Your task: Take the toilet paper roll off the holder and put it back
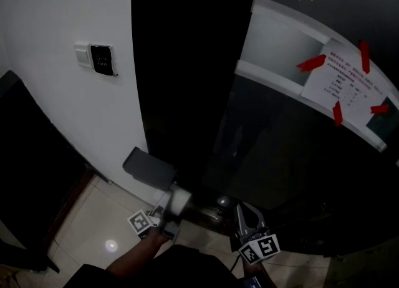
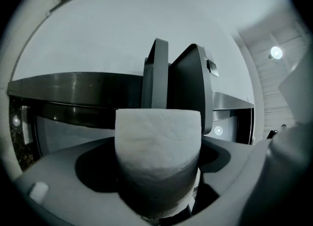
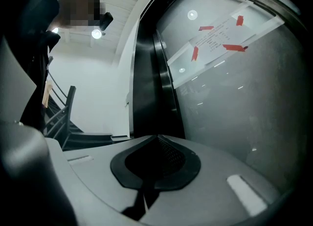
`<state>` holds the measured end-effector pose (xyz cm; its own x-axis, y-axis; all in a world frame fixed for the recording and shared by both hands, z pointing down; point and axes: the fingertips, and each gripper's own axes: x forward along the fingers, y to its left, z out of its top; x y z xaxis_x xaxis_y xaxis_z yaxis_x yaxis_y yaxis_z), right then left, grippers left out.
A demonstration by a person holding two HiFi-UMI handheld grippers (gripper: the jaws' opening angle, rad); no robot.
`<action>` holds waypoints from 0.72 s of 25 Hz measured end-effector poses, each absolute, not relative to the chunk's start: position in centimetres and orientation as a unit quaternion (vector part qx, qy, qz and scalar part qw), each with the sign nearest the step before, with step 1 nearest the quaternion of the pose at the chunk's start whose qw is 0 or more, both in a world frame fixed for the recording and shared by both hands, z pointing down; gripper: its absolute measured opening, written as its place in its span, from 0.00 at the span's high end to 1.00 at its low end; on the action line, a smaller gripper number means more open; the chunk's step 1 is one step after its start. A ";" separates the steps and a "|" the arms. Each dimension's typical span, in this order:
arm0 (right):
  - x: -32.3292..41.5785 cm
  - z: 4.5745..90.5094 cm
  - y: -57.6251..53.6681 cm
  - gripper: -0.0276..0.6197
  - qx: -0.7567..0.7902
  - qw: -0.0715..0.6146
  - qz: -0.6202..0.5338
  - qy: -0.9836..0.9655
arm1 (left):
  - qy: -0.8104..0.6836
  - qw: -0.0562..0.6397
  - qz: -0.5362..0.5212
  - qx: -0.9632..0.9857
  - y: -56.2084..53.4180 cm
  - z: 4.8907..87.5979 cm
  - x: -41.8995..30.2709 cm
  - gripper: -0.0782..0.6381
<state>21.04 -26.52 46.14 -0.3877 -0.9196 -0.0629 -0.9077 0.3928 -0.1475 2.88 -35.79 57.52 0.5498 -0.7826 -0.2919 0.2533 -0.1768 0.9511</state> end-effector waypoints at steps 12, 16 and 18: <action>19.1 46.5 -27.7 0.94 -0.532 0.065 -0.049 0.843 | -0.238 0.588 -0.451 0.628 -38.2 57.8 -1.4 0.25; 18.7 46.5 -27.9 0.94 -0.530 0.066 -0.050 0.844 | -0.247 0.581 -0.449 0.632 -38.7 57.9 -2.7 0.25; 18.4 46.5 -28.1 0.94 -0.528 0.067 -0.051 0.845 | -0.248 0.581 -0.450 0.631 -38.9 57.8 -3.1 0.25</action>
